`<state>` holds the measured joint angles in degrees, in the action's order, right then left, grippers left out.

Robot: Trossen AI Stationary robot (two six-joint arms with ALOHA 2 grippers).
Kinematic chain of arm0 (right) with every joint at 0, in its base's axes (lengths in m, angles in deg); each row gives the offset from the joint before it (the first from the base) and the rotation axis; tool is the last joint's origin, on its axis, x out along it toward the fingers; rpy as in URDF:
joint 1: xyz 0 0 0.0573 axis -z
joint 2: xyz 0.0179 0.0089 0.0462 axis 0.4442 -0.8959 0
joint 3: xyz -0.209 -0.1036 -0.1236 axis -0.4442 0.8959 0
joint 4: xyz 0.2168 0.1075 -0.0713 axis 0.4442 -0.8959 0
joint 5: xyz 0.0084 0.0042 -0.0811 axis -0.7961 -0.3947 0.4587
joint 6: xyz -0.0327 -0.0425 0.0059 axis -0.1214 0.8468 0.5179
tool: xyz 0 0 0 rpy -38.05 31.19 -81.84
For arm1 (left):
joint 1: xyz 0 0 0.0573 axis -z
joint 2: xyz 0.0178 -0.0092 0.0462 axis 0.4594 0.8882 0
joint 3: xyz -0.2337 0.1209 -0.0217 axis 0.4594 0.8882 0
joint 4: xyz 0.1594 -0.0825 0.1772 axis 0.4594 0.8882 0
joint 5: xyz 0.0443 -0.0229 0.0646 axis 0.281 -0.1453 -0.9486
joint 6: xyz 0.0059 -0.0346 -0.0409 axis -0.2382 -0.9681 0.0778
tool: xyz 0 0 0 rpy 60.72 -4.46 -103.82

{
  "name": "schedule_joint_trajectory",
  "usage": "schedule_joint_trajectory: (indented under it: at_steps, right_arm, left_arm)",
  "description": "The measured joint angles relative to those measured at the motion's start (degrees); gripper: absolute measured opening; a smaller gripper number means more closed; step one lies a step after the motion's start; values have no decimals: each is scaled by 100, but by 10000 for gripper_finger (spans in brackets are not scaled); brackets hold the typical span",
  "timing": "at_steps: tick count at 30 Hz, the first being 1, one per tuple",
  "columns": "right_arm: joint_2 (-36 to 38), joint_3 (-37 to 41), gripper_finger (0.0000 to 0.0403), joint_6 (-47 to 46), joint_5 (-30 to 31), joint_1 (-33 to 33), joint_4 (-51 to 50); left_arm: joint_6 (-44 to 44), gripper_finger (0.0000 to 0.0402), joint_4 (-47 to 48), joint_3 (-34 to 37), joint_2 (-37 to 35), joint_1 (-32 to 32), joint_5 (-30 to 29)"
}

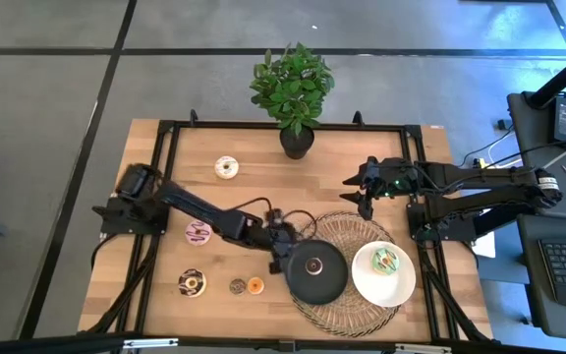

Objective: Pick & Place donuts
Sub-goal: Put the small blue donut on the black plate

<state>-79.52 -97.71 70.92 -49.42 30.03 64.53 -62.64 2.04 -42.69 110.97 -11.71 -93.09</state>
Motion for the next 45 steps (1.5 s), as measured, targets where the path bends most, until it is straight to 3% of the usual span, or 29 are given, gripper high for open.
schedule_joint_trajectory:
  at_steps: [4, 8, 15, 20, 33, 39, 45]
  right_arm:
    - [0, 0, 214, 7, 0, 2, -2]
    - [-1, 0, 214, 14, 0, 2, -3]
    - [-1, 0, 214, 29, 1, 2, -3]
    - [0, 0, 214, 40, 0, 2, -3]
    - [-2, 0, 214, 42, 0, 2, 2]
    - [-1, 0, 214, 42, 0, 0, 2]
    - [-2, 0, 214, 42, 0, 2, -1]
  left_arm:
    - [-1293, 153, 1844, 5, -309, 44, -397]
    - [-2506, 149, 2952, 9, -344, 172, -609]
    - [-3783, 151, 3303, 12, -230, 479, -806]
    - [-4415, 150, 3326, 12, -60, 511, -605]
    - [-4846, 126, 3308, 12, 251, 401, -329]
    - [-4650, 90, 3311, 12, 249, 401, -79]
    - [-4432, 49, 3379, -82, 97, 410, -356]
